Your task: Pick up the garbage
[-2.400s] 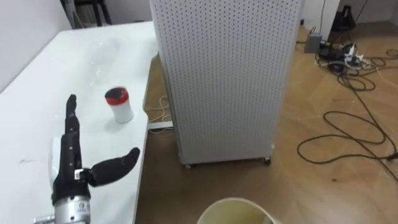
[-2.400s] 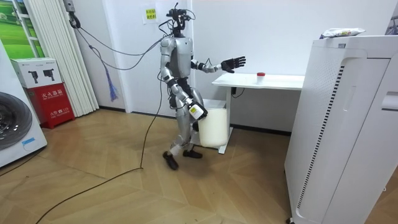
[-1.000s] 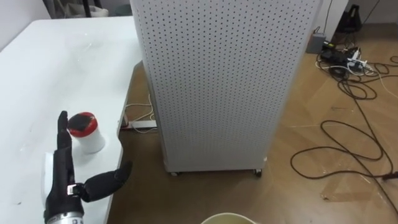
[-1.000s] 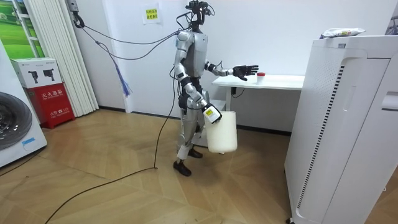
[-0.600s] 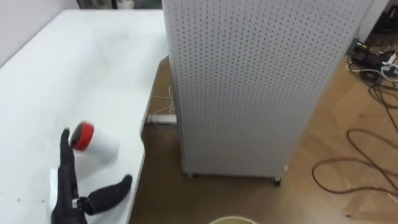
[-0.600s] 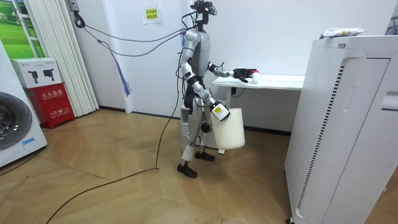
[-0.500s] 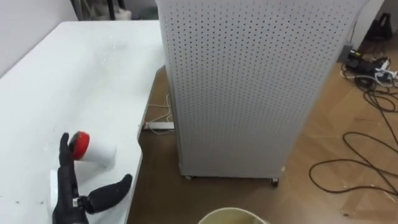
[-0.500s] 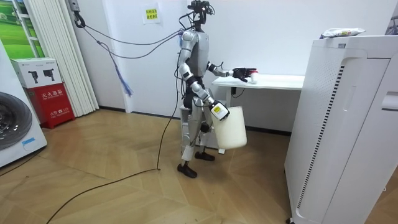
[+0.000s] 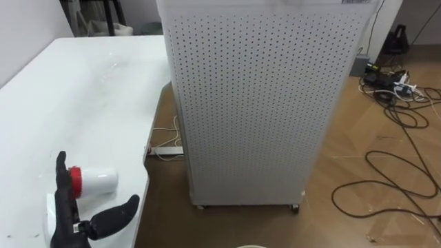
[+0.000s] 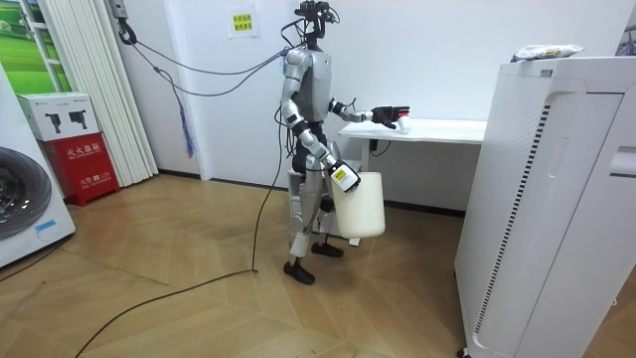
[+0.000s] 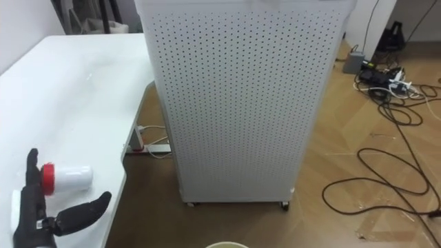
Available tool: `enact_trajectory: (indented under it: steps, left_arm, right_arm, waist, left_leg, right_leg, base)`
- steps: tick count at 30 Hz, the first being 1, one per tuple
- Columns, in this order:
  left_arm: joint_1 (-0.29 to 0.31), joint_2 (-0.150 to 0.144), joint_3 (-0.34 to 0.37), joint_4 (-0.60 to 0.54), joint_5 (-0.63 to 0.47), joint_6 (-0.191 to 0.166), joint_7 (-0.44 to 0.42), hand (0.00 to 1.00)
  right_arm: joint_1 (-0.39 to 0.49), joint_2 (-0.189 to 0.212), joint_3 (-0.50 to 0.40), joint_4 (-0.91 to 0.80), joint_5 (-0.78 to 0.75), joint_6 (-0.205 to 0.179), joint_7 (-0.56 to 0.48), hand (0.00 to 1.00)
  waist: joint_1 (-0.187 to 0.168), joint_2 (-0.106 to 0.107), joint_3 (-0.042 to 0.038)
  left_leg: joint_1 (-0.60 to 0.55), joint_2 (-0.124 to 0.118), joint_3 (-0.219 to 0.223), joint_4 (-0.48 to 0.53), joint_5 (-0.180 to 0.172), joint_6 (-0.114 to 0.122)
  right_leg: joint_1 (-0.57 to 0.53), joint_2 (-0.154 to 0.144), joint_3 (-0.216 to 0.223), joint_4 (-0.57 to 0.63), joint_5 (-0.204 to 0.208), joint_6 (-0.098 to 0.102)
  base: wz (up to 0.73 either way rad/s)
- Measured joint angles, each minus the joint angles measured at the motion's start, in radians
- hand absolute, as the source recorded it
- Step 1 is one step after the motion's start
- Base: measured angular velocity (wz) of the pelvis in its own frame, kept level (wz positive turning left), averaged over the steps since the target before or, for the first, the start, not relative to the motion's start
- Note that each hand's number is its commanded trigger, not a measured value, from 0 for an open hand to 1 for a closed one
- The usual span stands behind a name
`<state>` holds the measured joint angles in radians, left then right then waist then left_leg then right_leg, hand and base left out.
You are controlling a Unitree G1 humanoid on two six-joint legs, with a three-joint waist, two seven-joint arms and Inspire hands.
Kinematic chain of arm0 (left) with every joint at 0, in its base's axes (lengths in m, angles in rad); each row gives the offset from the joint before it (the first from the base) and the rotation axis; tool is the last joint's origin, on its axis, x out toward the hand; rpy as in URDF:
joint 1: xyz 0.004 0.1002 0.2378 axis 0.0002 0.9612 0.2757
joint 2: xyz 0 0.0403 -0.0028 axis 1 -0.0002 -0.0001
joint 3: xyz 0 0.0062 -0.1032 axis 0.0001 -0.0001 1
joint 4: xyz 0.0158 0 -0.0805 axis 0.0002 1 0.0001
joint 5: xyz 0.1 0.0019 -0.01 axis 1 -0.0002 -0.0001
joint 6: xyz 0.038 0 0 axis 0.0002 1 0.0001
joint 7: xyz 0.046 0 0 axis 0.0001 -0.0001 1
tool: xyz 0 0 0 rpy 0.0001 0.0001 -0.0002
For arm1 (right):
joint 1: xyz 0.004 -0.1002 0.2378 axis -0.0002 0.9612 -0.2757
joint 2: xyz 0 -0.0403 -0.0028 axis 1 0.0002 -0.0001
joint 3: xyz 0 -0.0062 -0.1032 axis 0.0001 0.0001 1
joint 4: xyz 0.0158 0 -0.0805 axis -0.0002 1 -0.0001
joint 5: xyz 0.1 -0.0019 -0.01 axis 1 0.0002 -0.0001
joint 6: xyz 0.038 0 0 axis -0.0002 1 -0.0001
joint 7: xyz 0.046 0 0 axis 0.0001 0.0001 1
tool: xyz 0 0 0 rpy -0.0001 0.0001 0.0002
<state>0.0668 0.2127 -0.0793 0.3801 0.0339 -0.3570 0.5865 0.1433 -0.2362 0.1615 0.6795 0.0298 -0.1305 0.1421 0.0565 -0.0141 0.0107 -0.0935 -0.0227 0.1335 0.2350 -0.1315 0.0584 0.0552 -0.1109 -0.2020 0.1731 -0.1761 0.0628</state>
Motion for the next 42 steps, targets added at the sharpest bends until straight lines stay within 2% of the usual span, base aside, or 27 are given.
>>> enact_trajectory:
  steps: [11, 19, 23, 28, 30, 36, 42]
  left_arm:
    - [0.001, 0.0, 0.0, -0.001, 0.009, 0.0, 0.0, 0.0]
    - [0.013, 0.002, 0.0, 0.006, 0.099, 0.0, 0.0, 0.0]
    - [0.014, 0.004, 0.0, 0.008, 0.123, 0.002, 0.0, 0.0]
    - [0.015, 0.021, 0.0, 0.016, 0.128, 0.002, -0.001, 0.0]
    - [0.013, 0.044, 0.001, 0.026, 0.128, 0.003, -0.001, 0.0]
    - [0.01, 0.05, 0.085, 0.064, 0.128, 0.008, 0.0, 0.0]
    - [0.01, 0.05, 0.117, 0.073, 0.127, 0.01, 0.001, 0.0]
  right_arm:
    - [-0.001, 0.0, 0.0, 0.015, -0.001, 0.001, 0.013, 1.0]
    - [-0.007, -0.001, 0.0, 0.015, -0.001, 0.001, 0.013, 1.0]
    - [-0.007, -0.001, 0.0, 0.015, 0.0, 0.001, 0.014, 1.0]
    - [-0.008, -0.002, -0.001, 0.013, 0.005, 0.001, 0.014, 1.0]
    - [-0.008, -0.003, -0.005, 0.013, 0.007, 0.001, 0.014, 1.0]
    - [-0.008, -0.004, -0.029, 0.013, 0.005, 0.001, 0.013, 1.0]
    - [-0.008, -0.007, -0.03, 0.013, 0.005, 0.001, 0.014, 1.0]
  waist:
    - [0.003, -0.001, 0.0012]
    - [0.005, -0.003, 0.0041]
    - [0.004, 0.002, 0.006]
    - [0.004, 0.008, 0.0031]
    - [0.001, 0.013, 0.0014]
    - [-0.006, 0.02, 0.0026]
    - [-0.01, 0.021, 0.0025]
  left_leg:
    - [0.005, 0.001, 0.004, -0.009, -0.001, -0.002]
    - [0.01, 0.001, 0.007, -0.013, -0.002, -0.002]
    - [0.009, 0.001, 0.004, -0.013, -0.003, -0.003]
    - [0.009, 0.001, 0.004, -0.014, -0.004, -0.004]
    - [0.01, 0.0, 0.005, -0.014, -0.004, -0.004]
    - [0.01, 0.0, 0.005, -0.014, -0.004, -0.004]
    - [0.009, 0.0, 0.005, -0.014, -0.004, -0.004]
  right_leg:
    - [-0.001, 0.0, -0.007, -0.002, 0.0, 0.0]
    - [-0.002, -0.004, -0.031, 0.002, 0.0, 0.0]
    - [-0.001, -0.005, -0.049, 0.002, 0.0, 0.0]
    - [-0.001, -0.005, -0.048, 0.001, 0.0, 0.0]
    - [-0.001, -0.005, -0.048, 0.0, 0.0, 0.001]
    - [0.001, -0.004, -0.048, -0.002, 0.0, 0.0]
    - [0.0, -0.004, -0.048, -0.002, 0.0, 0.0]
  base:
    - [-0.01]
    - [-0.01]
    - [0.0]
    - [0.0]
    - [0.0]
    - [0.0]
    - [0.0]
